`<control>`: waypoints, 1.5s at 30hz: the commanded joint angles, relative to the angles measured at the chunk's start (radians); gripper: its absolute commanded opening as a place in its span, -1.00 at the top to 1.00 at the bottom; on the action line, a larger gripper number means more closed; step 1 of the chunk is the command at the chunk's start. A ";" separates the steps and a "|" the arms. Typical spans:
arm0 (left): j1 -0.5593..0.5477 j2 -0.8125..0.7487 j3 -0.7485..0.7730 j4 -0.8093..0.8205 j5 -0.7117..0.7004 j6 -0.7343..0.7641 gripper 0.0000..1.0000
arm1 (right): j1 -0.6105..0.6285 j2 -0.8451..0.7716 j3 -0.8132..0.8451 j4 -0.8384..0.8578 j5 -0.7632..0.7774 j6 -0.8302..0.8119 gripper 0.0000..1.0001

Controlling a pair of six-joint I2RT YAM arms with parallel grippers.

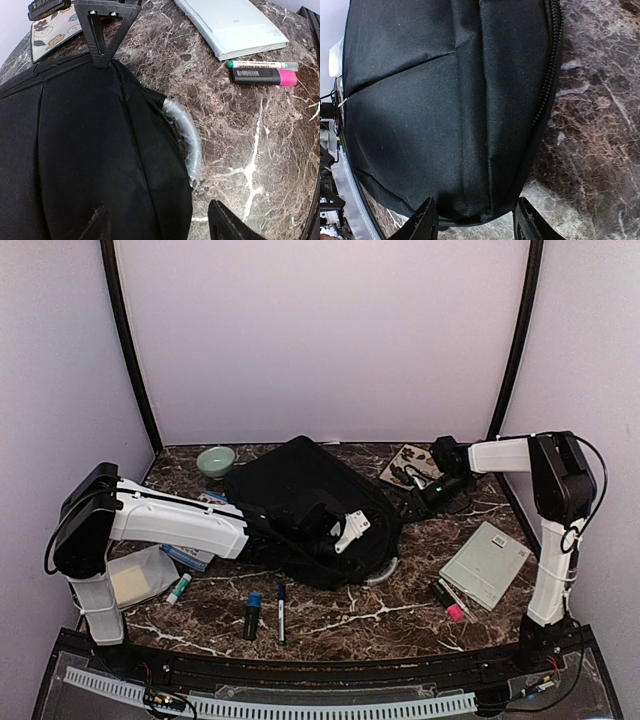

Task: Pack the student bag
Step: Adjust the student bag at the center of the board, then adjust the book at the corner of the board.

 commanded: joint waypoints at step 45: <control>-0.002 0.488 0.744 -0.110 0.494 -0.382 -0.60 | -0.612 -0.445 -0.406 -0.415 0.518 -0.423 -0.75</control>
